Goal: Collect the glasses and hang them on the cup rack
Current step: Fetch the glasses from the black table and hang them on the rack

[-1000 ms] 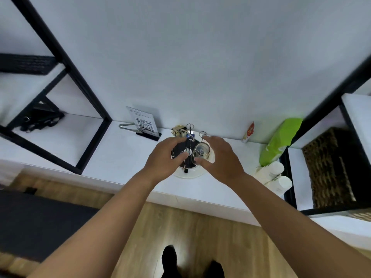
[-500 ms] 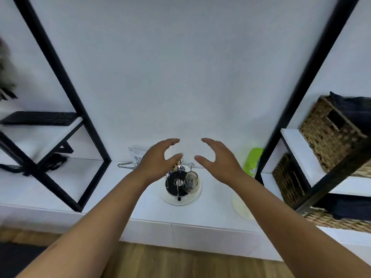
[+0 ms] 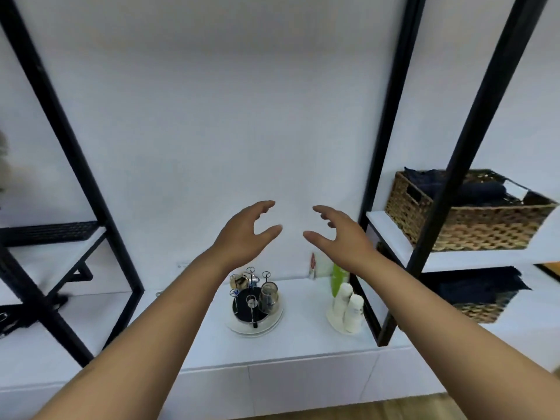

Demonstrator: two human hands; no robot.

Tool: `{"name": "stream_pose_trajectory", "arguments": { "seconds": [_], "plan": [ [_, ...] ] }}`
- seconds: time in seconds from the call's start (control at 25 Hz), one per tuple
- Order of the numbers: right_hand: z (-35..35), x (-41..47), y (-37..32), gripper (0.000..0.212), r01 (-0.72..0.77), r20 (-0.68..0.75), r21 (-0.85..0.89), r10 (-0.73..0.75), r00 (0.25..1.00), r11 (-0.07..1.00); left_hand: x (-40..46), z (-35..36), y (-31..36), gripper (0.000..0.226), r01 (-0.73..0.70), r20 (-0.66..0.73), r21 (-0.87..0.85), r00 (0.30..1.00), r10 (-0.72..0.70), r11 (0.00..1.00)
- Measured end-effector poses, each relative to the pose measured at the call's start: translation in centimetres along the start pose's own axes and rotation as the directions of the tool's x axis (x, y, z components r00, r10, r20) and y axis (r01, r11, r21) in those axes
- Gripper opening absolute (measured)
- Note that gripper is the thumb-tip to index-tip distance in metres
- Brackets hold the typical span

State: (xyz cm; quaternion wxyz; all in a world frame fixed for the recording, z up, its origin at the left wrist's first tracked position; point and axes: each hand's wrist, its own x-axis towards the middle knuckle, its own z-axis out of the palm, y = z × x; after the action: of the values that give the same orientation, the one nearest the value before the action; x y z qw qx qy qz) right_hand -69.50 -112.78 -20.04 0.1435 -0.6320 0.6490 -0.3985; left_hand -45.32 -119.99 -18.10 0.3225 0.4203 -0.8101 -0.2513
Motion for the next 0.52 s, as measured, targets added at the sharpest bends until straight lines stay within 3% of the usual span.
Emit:
{"name": "stream_pose_trajectory", "arguments": {
  "seconds": [0.2,0.52],
  "plan": [
    [-8.3,-2.4,-1.3,0.066,-0.037,-0.125,-0.02,0.035,0.992,0.999,1.4,0.9,5.9,0.056,-0.123,0.025,-0.042,0.992,0.124,0.992],
    [-20.1,-7.5,0.8,0.067,-0.105,-0.31,-0.012,0.096,0.946,0.994,4.3,8.3,18.6,0.058,-0.334,0.124,-0.153,0.927,0.354,0.93]
  ]
}}
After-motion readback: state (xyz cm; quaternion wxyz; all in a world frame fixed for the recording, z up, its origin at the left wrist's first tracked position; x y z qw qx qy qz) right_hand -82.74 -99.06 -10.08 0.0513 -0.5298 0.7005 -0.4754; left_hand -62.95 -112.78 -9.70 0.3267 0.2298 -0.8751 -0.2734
